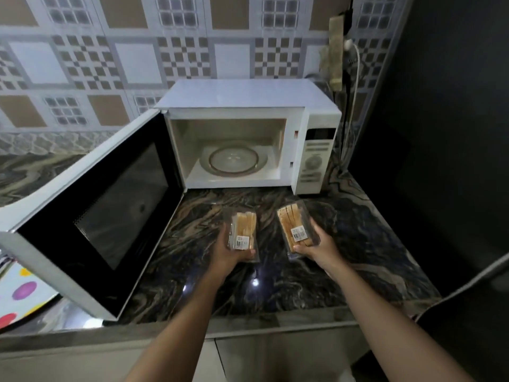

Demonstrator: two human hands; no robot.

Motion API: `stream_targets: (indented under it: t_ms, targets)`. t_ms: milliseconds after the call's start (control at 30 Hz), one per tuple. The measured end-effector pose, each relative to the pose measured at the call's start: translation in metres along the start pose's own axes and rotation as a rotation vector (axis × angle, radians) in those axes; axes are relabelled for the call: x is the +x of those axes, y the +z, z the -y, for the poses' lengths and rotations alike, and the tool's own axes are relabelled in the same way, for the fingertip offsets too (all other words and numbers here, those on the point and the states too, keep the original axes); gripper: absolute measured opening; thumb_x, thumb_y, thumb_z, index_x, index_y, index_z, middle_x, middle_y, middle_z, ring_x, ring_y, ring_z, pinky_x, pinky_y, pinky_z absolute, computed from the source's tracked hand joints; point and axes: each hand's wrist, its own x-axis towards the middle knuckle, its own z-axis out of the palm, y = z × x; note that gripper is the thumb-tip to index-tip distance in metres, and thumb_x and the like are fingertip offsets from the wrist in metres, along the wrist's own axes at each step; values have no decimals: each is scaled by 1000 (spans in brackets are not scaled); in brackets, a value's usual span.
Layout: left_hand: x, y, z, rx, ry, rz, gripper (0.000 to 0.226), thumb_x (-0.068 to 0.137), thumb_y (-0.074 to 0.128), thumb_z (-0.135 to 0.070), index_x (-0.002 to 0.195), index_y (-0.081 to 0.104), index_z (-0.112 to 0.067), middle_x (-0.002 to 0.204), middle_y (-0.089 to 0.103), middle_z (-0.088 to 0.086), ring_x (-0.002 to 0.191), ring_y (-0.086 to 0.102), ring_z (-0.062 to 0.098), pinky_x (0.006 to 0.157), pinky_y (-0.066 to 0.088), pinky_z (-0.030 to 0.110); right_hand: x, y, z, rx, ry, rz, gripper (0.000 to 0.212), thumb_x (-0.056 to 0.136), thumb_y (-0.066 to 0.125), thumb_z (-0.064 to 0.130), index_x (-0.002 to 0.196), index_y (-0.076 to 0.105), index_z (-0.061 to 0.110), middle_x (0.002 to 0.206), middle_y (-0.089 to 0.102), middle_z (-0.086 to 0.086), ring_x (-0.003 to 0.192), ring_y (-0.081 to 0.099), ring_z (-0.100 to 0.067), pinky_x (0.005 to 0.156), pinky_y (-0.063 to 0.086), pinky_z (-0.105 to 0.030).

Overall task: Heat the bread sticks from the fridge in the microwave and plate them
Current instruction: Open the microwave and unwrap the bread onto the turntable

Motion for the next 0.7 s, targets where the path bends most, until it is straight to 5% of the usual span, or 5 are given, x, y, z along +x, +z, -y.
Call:
stream_targets:
  t_ms: [200, 367, 533, 633, 700]
  targets:
    - [-1, 3, 9, 119, -5, -30, 100, 61, 80, 7, 144, 28, -13, 126, 46, -4, 114, 46, 12, 84, 42, 22, 7, -1, -13, -153, 69, -107, 90, 68, 80, 2, 144, 34, 16, 137, 49, -9, 124, 49, -26, 100, 42, -35]
    - [10, 4, 20, 279, 10, -74, 109, 37, 86, -45, 134, 43, -25, 125, 57, 5, 112, 57, 23, 93, 51, 42, 9, -7, -17, -306, 120, -185, 79, 68, 82, 15, 136, 42, 14, 136, 47, -13, 124, 48, -28, 98, 42, -37]
    - [9, 16, 13, 335, 55, -82, 97, 48, 90, -33, 133, 45, -19, 119, 61, 5, 106, 60, 22, 90, 51, 38, 12, -14, -11, -432, 128, -151, 67, 73, 78, 18, 131, 47, 11, 135, 46, -14, 122, 48, -29, 99, 41, -37]
    - [17, 13, 25, 340, 53, -82, 103, 43, 82, -50, 134, 44, -23, 122, 59, 6, 110, 58, 24, 94, 49, 44, 10, -15, 5, -507, 84, -178, 75, 82, 70, 23, 144, 31, 9, 148, 31, -13, 135, 35, -29, 106, 35, -37]
    - [18, 9, 30, 314, 35, -58, 93, 54, 82, -38, 137, 42, -21, 127, 56, 9, 115, 56, 26, 98, 47, 46, 7, -12, 20, -516, -2, -210, 74, 86, 65, 21, 147, 24, 11, 152, 23, -9, 139, 28, -27, 108, 32, -35]
